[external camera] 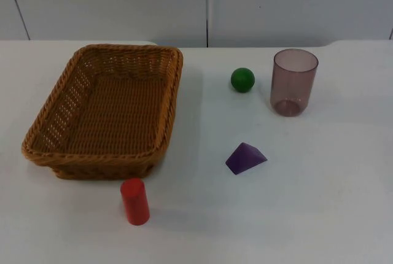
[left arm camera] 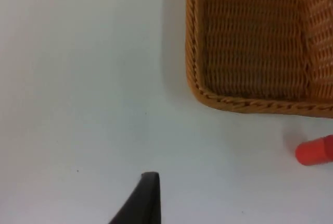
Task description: Pick up the basket with the left hand and place the triangular block into the basket with the right hand.
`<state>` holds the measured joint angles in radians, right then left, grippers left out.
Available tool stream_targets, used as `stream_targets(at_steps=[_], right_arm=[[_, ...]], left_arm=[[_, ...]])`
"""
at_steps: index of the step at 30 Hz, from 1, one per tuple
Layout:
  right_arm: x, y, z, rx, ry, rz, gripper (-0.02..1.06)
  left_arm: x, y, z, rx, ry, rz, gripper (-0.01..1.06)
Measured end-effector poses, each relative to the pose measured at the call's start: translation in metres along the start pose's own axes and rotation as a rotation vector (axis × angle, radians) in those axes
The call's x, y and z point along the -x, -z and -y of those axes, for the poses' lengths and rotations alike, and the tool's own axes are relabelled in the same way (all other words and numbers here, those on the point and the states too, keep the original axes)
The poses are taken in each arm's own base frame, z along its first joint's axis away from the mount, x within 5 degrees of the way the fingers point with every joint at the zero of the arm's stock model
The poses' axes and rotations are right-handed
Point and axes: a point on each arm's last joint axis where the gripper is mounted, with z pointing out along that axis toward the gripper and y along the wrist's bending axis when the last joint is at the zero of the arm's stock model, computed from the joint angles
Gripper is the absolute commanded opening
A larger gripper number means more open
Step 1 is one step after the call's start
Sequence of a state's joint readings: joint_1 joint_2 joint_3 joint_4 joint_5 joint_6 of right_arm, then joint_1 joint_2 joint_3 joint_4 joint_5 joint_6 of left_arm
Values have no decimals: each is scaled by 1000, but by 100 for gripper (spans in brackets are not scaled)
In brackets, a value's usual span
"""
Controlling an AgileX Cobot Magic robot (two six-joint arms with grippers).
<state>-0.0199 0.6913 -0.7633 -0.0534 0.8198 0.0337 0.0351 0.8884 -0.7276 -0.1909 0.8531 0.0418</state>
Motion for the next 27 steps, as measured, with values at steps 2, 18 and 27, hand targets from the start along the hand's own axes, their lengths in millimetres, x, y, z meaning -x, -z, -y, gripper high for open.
stream_targets(at_steps=[2, 18, 27], right_arm=[[2, -11, 0, 0, 2, -38, 105], [4, -28, -1, 2, 3, -94, 105], [4, -28, -2, 5, 0, -92, 105]], left_arm=[[5, -14, -2, 5, 0, -27, 105], [71, -123, -6, -62, -150, -190, 105], [107, -214, -16, -72, -197, -285, 105]])
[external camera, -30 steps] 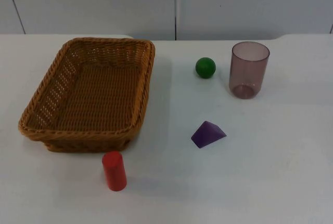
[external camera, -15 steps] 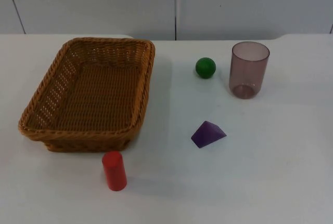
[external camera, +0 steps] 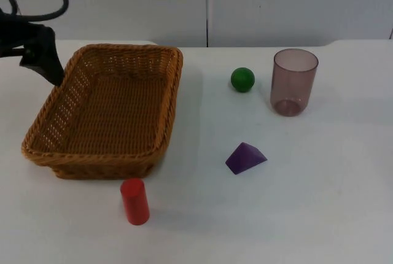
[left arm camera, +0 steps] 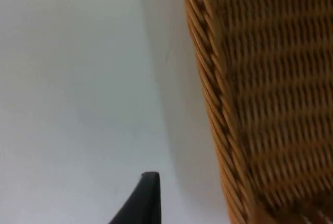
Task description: Pick up the basket with the left hand and place the triangular block into the basket with the right hand.
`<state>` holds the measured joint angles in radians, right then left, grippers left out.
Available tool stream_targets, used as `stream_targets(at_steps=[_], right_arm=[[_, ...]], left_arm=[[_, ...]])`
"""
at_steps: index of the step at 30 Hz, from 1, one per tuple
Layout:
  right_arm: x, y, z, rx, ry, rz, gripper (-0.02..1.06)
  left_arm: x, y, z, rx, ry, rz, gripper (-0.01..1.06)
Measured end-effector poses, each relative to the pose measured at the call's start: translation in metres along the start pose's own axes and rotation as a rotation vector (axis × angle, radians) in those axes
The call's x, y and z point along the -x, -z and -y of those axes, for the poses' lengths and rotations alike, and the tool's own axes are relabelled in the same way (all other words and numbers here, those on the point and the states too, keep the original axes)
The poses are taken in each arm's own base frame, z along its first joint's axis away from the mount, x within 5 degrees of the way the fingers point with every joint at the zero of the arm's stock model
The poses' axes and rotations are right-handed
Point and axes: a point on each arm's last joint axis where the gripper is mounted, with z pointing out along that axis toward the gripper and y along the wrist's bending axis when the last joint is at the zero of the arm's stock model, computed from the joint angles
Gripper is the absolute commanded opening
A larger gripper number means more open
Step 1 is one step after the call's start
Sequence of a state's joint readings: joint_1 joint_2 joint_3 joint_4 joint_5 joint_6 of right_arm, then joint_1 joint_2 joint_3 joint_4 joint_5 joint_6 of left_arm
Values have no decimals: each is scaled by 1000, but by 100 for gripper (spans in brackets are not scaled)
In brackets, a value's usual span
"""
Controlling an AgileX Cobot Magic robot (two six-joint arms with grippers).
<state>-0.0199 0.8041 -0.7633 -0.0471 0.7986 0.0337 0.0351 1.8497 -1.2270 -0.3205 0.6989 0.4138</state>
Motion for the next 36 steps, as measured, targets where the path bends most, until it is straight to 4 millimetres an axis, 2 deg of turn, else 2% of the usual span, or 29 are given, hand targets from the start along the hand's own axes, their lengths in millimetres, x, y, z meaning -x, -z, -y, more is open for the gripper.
stream_targets(at_steps=[4, 5, 9, 11, 15, 18, 21, 24, 25, 26, 27, 32, 36], right_arm=[[0, 0, 0, 2, -2, 0, 105], [0, 0, 0, 2, -2, 0, 105], [0, 0, 0, 2, -2, 0, 105], [0, 0, 0, 2, -2, 0, 105], [0, 0, 0, 2, -2, -2, 105], [0, 0, 0, 2, -2, -2, 105], [0, 0, 0, 2, -2, 0, 105], [0, 0, 0, 2, -2, 2, 105], [0, 0, 0, 2, -2, 2, 105], [0, 0, 0, 0, 0, 2, 105], [0, 0, 0, 0, 0, 2, 105], [0, 0, 0, 0, 0, 4, 105], [1, 0, 0, 1, 0, 8, 105]], left_arm=[[21, -38, -11, -8, -6, -24, 105], [21, -38, -11, -8, -6, -24, 105], [29, -75, -19, -31, 8, -58, 103], [30, -82, -20, -37, 9, -62, 100], [27, -107, -22, -67, 17, -87, 82], [23, -116, -23, -77, 20, -102, 73], [22, -120, -23, -81, 15, -110, 53], [23, -120, -24, -80, 14, -107, 18], [23, -120, -24, -79, 14, -103, 18], [24, -120, -24, -78, 13, -101, 5], [25, -120, -23, -83, 42, -95, 0], [29, -115, -22, -80, 73, -73, 0], [38, -100, -23, -51, 121, -15, 0]])
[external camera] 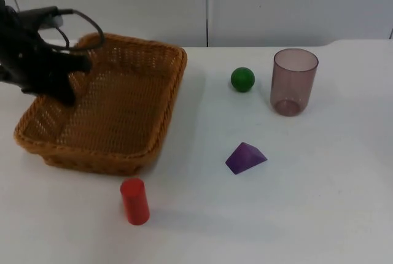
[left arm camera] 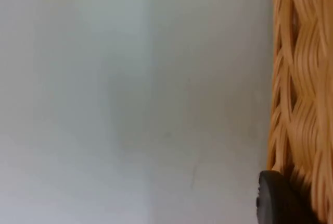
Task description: Pick up the basket with the left hand and place the triangular block into the basket with the right hand.
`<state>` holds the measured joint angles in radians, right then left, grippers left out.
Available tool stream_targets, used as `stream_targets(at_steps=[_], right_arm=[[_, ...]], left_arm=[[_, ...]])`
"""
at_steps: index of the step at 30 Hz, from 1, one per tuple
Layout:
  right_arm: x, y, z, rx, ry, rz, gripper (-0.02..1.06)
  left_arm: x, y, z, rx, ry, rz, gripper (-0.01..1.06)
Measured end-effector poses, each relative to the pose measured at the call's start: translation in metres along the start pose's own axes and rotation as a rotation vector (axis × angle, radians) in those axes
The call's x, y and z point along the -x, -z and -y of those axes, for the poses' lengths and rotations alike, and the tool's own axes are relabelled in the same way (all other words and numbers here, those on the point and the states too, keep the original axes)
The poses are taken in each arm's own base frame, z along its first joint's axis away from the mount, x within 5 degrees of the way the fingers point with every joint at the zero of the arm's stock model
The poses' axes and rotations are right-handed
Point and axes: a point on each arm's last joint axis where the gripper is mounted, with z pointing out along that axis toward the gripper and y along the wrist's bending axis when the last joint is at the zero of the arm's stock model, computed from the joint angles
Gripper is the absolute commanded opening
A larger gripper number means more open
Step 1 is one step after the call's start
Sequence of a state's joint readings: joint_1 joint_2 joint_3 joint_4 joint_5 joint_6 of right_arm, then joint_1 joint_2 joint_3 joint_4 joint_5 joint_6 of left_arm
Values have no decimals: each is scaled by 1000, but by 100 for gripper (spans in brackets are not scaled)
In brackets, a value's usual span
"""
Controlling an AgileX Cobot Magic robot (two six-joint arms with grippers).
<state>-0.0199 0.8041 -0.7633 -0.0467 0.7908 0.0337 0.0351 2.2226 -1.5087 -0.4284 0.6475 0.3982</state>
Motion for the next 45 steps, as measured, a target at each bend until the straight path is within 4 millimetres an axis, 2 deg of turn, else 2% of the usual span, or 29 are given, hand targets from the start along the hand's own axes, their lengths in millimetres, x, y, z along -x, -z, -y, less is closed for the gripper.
stream_targets(at_steps=[4, 5, 6, 8, 10, 11, 15, 17, 19, 21, 25, 26, 28, 31, 35, 45], right_arm=[[2, -1, 1, -5, 3, 14, 105], [2, -1, 1, -5, 3, 14, 105], [2, -1, 1, -7, 5, 19, 105], [3, -1, 1, -9, 8, 29, 105], [3, -1, 1, -9, 8, 31, 105], [3, -1, 1, -9, 8, 31, 105], [4, -1, 1, -9, 8, 33, 105], [4, -1, 1, -9, 8, 33, 105], [4, -1, 1, -5, 4, 33, 105], [4, -1, 1, -5, 4, 33, 105], [4, -1, 1, -5, 4, 33, 105], [4, -1, 1, -5, 4, 33, 105], [4, -1, 1, -5, 4, 33, 105], [3, -1, 0, 0, -1, 29, 105], [3, -1, -1, 14, -16, 25, 105], [2, -5, -2, 20, 12, -11, 105]], left_arm=[[13, 44, 3, 21, 25, 87, 0], [13, 44, 3, 21, 25, 87, 0], [14, 57, 3, 13, 34, 86, 0], [9, 79, 0, 0, 64, 67, 0], [-6, 92, -4, -12, 109, 29, 0], [-6, 92, -4, -12, 109, 29, 0], [-47, 107, -14, -15, 167, -19, 0], [-55, 111, -14, -21, 177, -20, 0], [-70, 122, -8, -43, 182, -16, 0], [-77, 128, -4, -56, 186, -6, 0], [-111, 144, 14, -122, 210, -5, 0], [-111, 144, 14, -122, 210, -5, 0], [-132, 153, 24, -159, 212, -2, 0], [-149, 159, 30, -168, 203, 2, 0], [-161, 164, 34, -172, 184, 5, 0], [-161, 166, 37, -193, 185, 20, 0]])
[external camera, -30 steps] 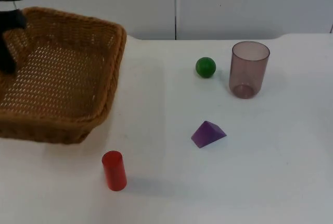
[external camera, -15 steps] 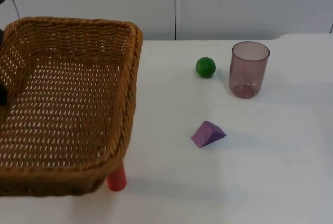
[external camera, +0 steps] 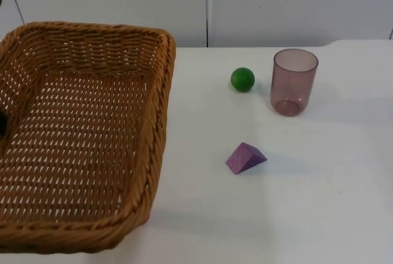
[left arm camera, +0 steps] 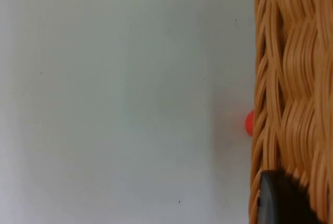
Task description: Pick up the basket with the left hand and place the triangular block into the basket with the right hand.
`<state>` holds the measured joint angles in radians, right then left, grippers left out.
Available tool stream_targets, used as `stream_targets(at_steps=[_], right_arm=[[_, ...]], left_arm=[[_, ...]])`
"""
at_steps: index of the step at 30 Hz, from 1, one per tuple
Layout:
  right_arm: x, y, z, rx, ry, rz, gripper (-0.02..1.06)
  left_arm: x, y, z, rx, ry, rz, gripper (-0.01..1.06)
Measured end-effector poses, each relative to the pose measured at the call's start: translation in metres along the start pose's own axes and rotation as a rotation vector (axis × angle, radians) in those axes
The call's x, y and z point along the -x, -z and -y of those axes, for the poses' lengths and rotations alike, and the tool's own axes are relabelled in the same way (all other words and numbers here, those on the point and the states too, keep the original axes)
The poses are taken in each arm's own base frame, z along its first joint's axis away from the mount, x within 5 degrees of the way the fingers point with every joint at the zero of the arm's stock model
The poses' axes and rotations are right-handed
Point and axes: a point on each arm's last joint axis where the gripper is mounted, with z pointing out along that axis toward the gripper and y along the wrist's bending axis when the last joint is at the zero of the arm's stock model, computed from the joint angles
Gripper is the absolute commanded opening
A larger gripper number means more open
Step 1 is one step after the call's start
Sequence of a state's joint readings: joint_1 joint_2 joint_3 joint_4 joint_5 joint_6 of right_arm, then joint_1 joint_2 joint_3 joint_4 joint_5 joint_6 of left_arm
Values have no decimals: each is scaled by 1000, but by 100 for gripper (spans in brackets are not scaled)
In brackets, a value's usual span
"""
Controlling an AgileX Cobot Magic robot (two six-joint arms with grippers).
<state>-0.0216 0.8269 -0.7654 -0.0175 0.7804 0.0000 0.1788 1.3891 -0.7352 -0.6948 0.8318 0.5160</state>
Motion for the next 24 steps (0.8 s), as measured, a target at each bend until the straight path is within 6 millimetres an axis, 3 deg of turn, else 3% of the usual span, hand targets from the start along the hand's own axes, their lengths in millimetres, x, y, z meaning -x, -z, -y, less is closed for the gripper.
stream_targets(at_steps=[8, 12, 13, 18, 19, 23, 24], right_arm=[[21, -34, -15, 162, 31, -181, 105], [46, -64, -43, 267, 160, -257, 103], [46, -64, -43, 267, 160, -257, 103], [58, -102, -115, 393, 405, -339, 103], [58, -102, -115, 393, 405, -339, 103], [53, -125, -164, 438, 560, -388, 103], [53, -125, -164, 438, 560, -388, 103]], left_arm=[[0, 0, 1, -9, 7, 0, 0], [0, 0, 2, -19, 17, 4, 0], [0, 0, 2, -19, 17, 4, 0], [1, 0, 2, -23, 25, 12, 0], [1, 0, 2, -23, 25, 12, 0], [1, 0, 2, -26, 28, 14, 0], [1, 0, 2, -26, 28, 14, 0]])
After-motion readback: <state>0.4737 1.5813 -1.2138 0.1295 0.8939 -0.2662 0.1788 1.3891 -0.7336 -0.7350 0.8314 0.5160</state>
